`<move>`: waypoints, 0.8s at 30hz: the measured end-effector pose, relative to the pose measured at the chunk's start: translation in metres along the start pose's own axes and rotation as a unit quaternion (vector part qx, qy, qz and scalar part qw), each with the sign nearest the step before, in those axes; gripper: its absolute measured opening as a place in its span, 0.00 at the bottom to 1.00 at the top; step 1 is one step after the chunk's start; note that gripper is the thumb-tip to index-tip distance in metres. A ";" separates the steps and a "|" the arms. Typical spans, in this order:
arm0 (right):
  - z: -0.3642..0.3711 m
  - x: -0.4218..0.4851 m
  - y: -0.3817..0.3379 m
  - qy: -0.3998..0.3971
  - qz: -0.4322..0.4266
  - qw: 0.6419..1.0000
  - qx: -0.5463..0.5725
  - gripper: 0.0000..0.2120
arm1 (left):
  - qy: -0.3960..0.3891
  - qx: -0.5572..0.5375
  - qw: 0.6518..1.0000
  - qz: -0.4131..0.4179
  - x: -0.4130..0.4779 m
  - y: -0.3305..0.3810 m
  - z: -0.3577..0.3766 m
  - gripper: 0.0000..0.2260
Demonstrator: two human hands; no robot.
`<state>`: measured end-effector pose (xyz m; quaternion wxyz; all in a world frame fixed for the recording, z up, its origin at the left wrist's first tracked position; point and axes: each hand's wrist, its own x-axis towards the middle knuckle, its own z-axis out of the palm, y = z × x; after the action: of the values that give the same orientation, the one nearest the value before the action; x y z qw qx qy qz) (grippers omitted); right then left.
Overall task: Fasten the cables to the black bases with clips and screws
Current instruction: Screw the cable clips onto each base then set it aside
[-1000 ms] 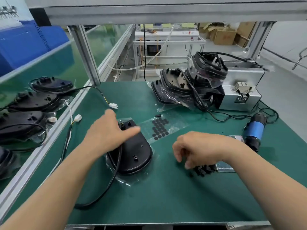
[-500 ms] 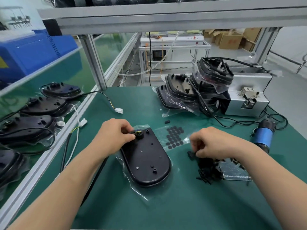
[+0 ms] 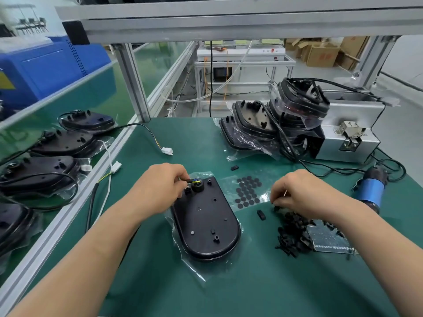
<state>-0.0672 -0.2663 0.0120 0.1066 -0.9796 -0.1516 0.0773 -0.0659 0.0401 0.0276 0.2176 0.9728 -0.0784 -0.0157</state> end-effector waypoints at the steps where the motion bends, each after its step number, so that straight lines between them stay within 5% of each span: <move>1: 0.001 -0.001 0.001 0.003 -0.005 1.000 -0.001 0.05 | 0.003 -0.009 1.000 -0.006 0.000 -0.001 0.001 0.08; 4: 0.001 -0.003 0.003 0.033 -0.017 0.999 0.020 0.05 | 0.019 -0.013 1.000 -0.021 0.002 -0.001 0.002 0.05; 11: -0.006 0.003 -0.006 0.044 0.000 0.951 0.307 0.04 | 0.034 -0.034 0.999 0.018 0.002 0.001 0.004 0.07; 20: -0.006 0.022 -0.048 -0.032 -0.043 0.773 0.632 0.04 | 0.040 -0.069 0.995 0.052 0.000 0.009 0.013 0.04; 22: -0.003 0.031 -0.065 -0.024 -0.056 0.727 0.684 0.04 | 0.051 -0.136 0.988 0.055 -0.002 0.013 0.014 0.04; 24: 0.001 0.040 -0.081 -0.002 -0.059 0.718 0.694 0.05 | 0.028 -0.272 0.961 0.029 -0.006 0.018 0.014 0.03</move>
<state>-0.0523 -0.1782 0.0246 0.7602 -0.6202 -0.1138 0.1565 -0.0754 0.0192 0.0227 0.4766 0.8742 -0.0931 -0.0031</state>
